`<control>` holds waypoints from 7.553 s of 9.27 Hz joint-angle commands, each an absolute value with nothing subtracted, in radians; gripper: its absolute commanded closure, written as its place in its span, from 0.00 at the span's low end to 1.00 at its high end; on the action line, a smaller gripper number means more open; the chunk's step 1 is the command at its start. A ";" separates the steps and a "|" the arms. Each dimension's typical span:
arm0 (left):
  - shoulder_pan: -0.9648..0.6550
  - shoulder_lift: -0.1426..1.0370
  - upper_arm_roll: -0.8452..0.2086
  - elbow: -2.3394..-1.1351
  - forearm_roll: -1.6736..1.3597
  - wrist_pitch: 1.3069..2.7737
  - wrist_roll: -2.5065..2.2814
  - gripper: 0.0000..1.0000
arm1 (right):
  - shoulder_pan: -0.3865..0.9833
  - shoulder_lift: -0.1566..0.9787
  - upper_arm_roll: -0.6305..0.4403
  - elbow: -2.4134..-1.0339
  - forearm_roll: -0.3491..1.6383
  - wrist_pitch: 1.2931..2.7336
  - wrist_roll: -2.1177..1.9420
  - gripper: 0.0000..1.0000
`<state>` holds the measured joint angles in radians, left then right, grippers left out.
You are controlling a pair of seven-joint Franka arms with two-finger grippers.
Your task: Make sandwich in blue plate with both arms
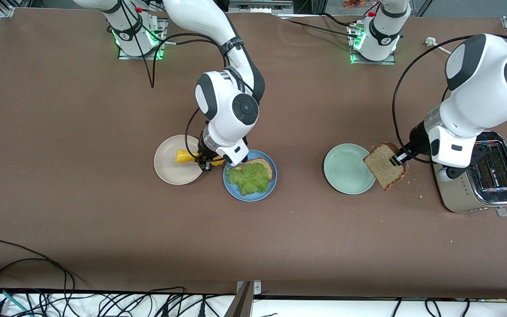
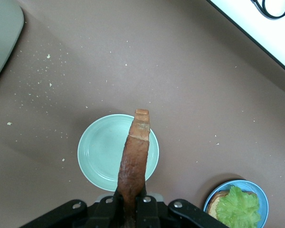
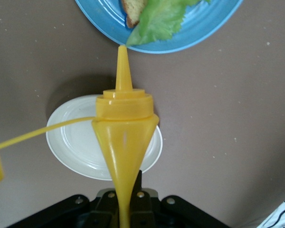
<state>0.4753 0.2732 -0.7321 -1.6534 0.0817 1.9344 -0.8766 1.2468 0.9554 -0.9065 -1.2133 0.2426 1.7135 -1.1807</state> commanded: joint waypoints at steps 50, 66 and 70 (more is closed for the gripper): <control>-0.172 0.666 -0.520 -1.759 -0.193 2.774 -0.959 0.24 | 0.144 0.706 -0.675 -1.637 1.064 1.488 -1.741 0.00; 0.144 0.287 -0.454 -1.426 0.169 1.579 -0.751 0.00 | 0.025 0.117 -0.066 -1.589 0.014 1.554 0.107 0.00; 0.245 0.256 -0.462 -1.381 0.140 1.455 -0.508 0.00 | -0.002 0.002 -0.051 -1.608 0.018 1.510 0.085 0.00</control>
<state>0.2098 0.2784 -0.4478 -1.3869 0.1437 1.5228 -0.6028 0.0146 0.0606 -0.0910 -1.5745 0.0237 1.5463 0.0902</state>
